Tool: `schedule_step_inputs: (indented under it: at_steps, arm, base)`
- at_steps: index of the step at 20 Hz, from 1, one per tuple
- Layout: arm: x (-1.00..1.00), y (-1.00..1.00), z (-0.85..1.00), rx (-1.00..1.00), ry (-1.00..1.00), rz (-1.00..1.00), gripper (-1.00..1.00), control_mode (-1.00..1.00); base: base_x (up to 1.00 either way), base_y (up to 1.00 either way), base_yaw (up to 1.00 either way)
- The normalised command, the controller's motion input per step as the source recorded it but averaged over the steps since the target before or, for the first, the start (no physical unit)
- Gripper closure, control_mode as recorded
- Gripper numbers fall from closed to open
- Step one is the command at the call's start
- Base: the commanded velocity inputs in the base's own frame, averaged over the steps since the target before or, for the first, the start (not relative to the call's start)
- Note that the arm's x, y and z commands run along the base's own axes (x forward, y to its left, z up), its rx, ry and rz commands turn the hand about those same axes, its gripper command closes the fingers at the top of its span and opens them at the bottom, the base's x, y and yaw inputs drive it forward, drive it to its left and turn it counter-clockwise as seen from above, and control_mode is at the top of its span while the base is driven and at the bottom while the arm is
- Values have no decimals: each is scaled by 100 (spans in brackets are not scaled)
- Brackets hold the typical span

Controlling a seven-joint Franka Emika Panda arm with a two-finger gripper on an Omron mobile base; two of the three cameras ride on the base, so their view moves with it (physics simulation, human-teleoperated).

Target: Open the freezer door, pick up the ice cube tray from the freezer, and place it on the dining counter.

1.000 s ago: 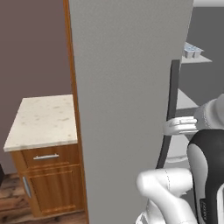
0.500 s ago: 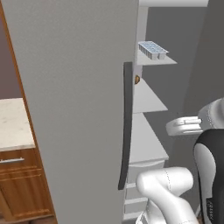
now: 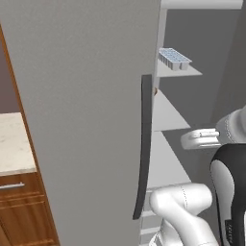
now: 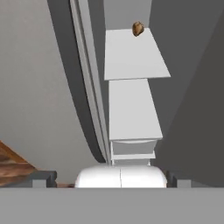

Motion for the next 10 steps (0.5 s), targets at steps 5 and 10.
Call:
schedule_step_inputs:
  at_steps: [5, 10]
  arm:
    - [0, 0, 0, 0, 0, 0, -100, 100]
    - [2, -18, 3, 15, 0, -16, -100, -100]
  base:
    - [50, -21, 0]
    - [0, 0, 0]
